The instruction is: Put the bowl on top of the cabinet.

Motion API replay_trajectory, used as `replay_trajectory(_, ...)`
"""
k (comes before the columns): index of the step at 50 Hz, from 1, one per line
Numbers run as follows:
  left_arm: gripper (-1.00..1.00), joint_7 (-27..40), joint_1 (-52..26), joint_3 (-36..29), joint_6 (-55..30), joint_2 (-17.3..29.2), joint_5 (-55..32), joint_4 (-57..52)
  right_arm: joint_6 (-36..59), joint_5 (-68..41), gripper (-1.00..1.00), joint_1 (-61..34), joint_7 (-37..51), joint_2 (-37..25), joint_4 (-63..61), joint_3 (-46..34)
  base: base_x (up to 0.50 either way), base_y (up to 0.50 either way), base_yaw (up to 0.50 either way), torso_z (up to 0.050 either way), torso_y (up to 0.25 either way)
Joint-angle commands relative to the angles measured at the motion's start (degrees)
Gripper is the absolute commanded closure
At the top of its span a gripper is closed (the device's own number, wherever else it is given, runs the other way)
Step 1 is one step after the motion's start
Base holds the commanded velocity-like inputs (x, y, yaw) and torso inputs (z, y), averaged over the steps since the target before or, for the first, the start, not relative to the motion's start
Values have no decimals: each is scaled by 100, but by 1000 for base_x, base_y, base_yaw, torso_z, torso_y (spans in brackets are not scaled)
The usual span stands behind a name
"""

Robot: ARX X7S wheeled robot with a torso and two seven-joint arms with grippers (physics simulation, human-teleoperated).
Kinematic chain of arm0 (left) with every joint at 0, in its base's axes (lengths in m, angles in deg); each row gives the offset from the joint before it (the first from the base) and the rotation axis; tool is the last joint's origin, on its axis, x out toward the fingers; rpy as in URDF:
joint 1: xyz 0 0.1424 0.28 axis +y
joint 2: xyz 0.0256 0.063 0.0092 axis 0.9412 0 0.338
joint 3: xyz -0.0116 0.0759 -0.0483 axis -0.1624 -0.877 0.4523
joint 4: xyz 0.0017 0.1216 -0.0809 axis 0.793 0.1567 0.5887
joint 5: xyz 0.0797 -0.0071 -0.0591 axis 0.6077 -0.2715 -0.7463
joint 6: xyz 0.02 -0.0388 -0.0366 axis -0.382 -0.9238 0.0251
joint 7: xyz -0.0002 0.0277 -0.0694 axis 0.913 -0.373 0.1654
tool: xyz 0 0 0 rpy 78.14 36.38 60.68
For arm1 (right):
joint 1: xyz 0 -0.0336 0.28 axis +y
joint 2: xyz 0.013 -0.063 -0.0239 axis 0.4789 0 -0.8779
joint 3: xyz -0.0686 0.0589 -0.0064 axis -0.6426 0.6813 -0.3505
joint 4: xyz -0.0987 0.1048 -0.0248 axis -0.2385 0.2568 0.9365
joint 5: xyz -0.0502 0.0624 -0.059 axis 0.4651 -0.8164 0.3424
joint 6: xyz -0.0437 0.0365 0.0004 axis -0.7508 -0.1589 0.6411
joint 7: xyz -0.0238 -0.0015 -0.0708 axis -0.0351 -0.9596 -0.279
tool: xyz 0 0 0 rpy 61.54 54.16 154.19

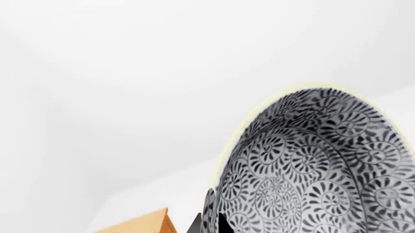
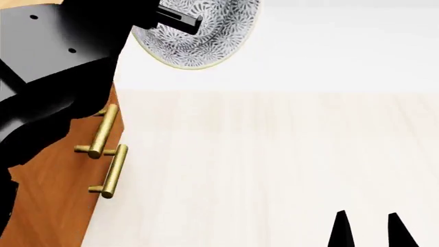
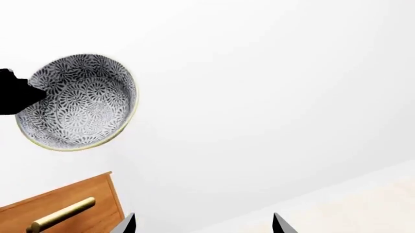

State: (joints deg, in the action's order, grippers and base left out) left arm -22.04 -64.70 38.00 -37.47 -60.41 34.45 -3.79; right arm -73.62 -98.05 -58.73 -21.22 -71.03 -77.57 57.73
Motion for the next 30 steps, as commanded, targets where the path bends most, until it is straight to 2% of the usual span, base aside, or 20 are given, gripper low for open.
replay_trajectory(1,100,98,-661,293,107,51,-352,856,-4,-19,-100,19,-4,-5,-21,20,0,0,0,0,0)
replay_trajectory(5,100,-10,-891,235,310,99,-283,1371,4,13,-100,-2,10,7,0,11,0,0,0,0,0)
replay_trajectory(13,100,-77,-1291,633,462,123,-464,2111,27,3,-100,-15,9,7,11,9,0,0,0,0,1)
replay_trajectory(23,100,-365,-1622,759,886,120,-551,3137,105,89,-100,-125,58,42,108,-42,0,0,0,0,0)
replay_trajectory(28,100,-715,-1896,776,1307,83,-542,4003,179,207,-100,-256,102,94,236,-112,0,0,0,0,0)
replay_trajectory(29,100,-999,-2120,1061,1500,75,-732,4637,222,255,-100,-348,143,119,331,-131,0,0,0,0,0)
replay_trajectory(30,100,-1052,-2233,974,1616,43,-638,4897,233,250,-100,-369,149,123,354,-128,0,0,0,0,0)
